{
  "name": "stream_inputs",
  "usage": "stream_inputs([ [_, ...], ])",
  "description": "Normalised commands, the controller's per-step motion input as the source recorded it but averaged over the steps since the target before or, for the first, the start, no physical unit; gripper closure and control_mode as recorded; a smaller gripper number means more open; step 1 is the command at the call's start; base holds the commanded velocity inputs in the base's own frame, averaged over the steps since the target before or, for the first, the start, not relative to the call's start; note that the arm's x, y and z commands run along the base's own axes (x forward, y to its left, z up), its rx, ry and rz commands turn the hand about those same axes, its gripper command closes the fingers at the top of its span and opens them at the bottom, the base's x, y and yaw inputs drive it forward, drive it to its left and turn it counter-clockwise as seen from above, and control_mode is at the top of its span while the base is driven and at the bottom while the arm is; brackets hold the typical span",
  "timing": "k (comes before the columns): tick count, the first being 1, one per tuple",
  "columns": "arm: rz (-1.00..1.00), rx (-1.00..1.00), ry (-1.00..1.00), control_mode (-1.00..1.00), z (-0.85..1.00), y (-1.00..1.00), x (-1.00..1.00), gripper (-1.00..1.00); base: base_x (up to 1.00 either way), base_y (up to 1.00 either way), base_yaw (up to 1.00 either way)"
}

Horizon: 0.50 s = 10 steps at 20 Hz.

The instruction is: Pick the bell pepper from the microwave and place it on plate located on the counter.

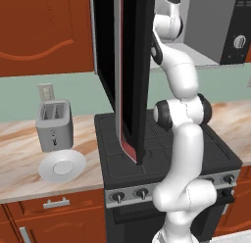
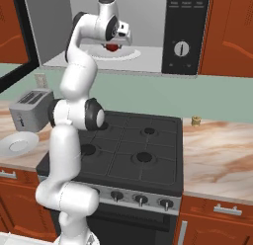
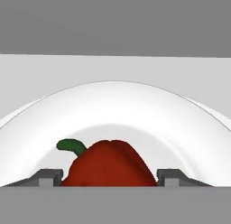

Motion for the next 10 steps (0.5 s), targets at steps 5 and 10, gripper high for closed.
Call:
stream_inputs([
  [5,0.0,0.09,-0.25,-1.0,-0.16,-0.12,-0.88,1.0,0.0,0.0,0.0],
  [10,0.01,0.08,-0.33,-1.0,-0.64,-0.05,-0.86,1.0,0.0,0.0,0.0],
])
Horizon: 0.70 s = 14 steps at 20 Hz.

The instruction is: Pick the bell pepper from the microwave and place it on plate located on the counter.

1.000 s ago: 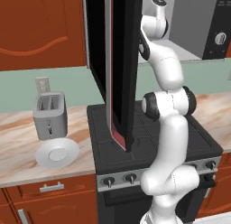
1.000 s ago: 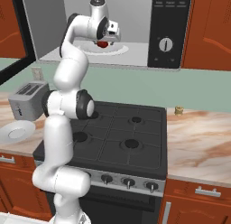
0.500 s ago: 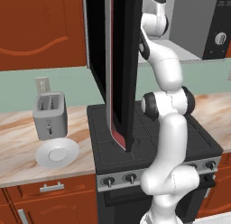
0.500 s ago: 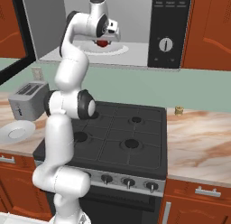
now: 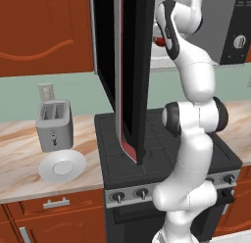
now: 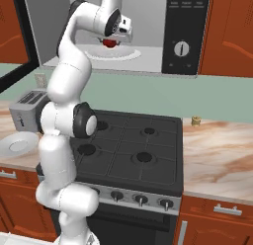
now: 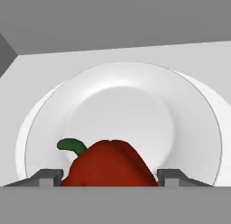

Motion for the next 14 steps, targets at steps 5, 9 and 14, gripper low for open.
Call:
stream_inputs([
  [5,0.06,0.08,-0.47,-1.0,-0.71,0.0,-0.68,1.0,0.0,0.0,0.0],
  [9,0.06,0.12,-0.38,-1.0,-0.18,-0.2,-1.0,1.0,0.0,0.0,0.0],
  [14,0.08,0.03,-0.03,-1.0,-0.06,-0.29,-1.0,1.0,0.0,0.0,0.0],
])
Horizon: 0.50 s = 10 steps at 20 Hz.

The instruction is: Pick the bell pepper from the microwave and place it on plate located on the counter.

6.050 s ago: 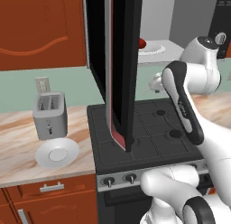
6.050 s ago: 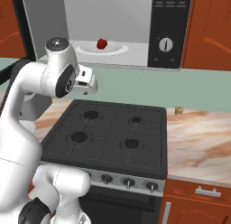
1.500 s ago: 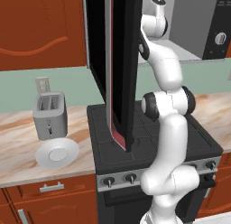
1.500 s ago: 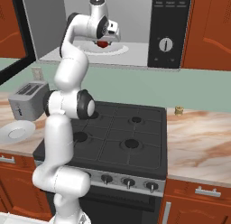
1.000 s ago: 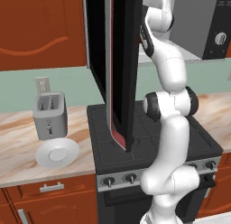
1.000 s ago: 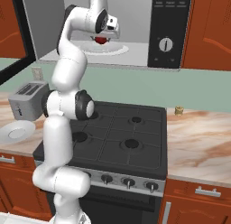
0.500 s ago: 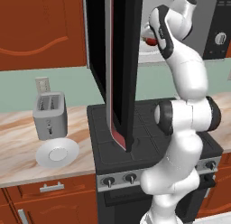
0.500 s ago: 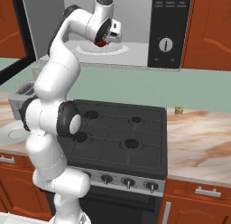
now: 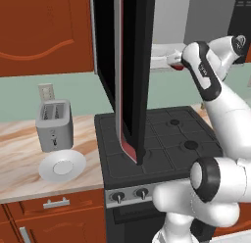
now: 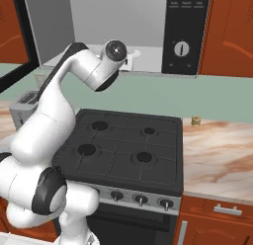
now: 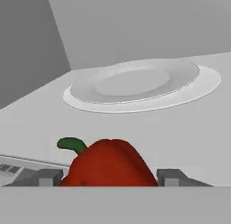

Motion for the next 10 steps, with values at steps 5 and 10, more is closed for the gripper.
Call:
stream_inputs([
  [5,0.39,0.0,0.0,-1.0,-0.5,0.28,-0.91,1.0,0.0,0.0,0.0],
  [10,0.55,-0.04,0.09,-1.0,-0.41,0.75,-0.52,1.0,0.0,0.0,0.0],
])
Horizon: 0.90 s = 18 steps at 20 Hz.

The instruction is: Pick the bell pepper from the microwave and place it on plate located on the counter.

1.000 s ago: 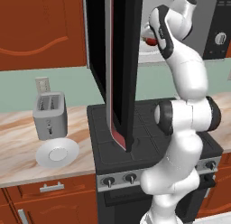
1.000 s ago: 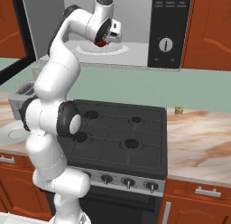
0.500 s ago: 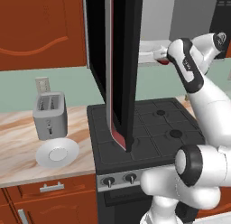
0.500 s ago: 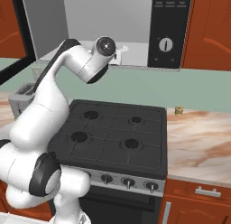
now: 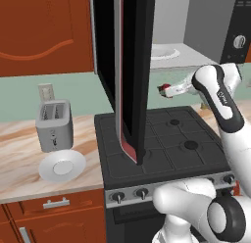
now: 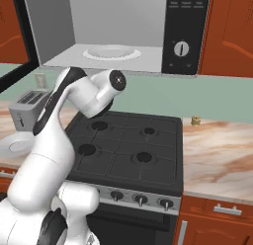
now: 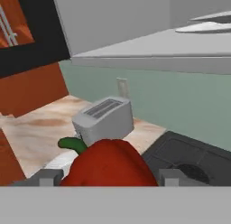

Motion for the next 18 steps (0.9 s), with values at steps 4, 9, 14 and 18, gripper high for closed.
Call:
stream_inputs([
  [4,0.51,-0.1,0.15,-1.0,-0.52,0.95,-0.2,1.0,0.0,0.0,0.0],
  [9,0.35,-0.07,0.15,-1.0,-0.49,0.85,0.2,1.0,0.0,0.0,0.0],
  [14,0.3,-0.06,0.13,-1.0,-0.72,0.67,0.13,1.0,0.0,0.0,0.0],
  [18,0.28,-0.04,0.0,-1.0,-1.0,0.69,0.0,1.0,0.0,0.0,0.0],
])
